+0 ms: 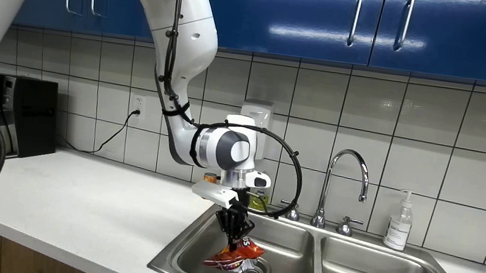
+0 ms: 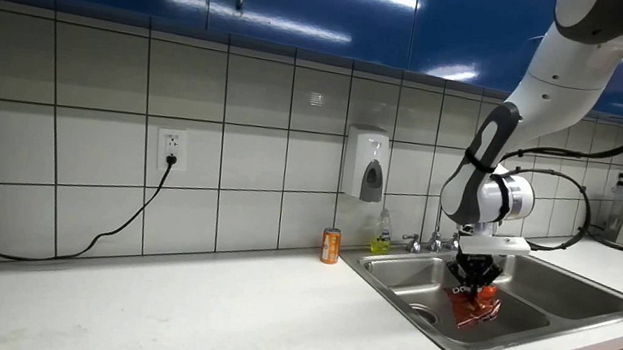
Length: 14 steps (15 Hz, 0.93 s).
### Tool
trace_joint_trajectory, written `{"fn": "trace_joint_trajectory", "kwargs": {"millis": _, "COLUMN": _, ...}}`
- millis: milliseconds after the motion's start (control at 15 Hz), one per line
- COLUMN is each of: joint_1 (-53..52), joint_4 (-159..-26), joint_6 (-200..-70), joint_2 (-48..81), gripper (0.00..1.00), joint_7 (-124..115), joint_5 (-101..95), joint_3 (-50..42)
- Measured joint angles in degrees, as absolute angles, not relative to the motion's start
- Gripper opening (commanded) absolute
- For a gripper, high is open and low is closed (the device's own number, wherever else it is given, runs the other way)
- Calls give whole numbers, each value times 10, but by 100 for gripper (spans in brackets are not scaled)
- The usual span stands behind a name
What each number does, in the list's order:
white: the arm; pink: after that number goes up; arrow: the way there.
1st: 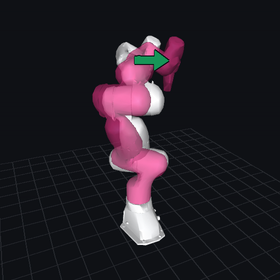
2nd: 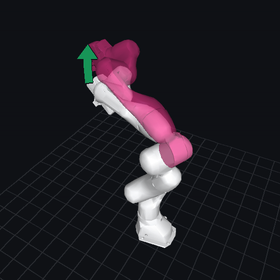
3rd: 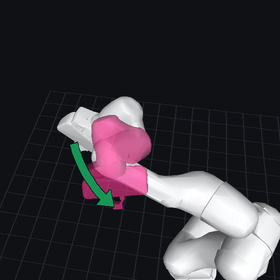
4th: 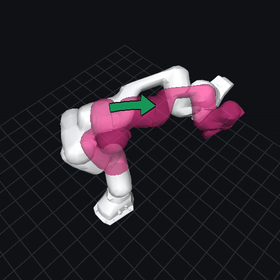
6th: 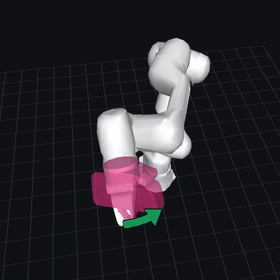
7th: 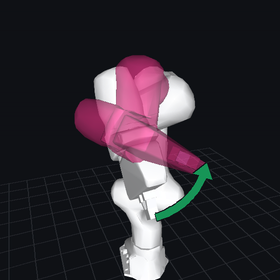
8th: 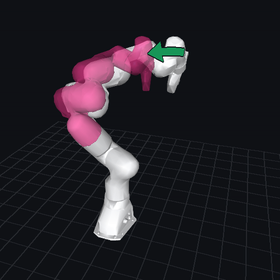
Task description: Put the Doritos packet in the sink on the left.
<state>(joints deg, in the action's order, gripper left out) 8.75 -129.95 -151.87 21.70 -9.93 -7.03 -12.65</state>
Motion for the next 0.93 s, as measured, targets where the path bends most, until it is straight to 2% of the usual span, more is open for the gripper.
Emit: {"fn": "trace_joint_trajectory", "kwargs": {"millis": 933, "joint_1": 80, "joint_4": -1169, "joint_6": -1522, "joint_2": 371, "gripper": 0, "joint_7": -106, "joint_5": -56, "joint_3": -126}}
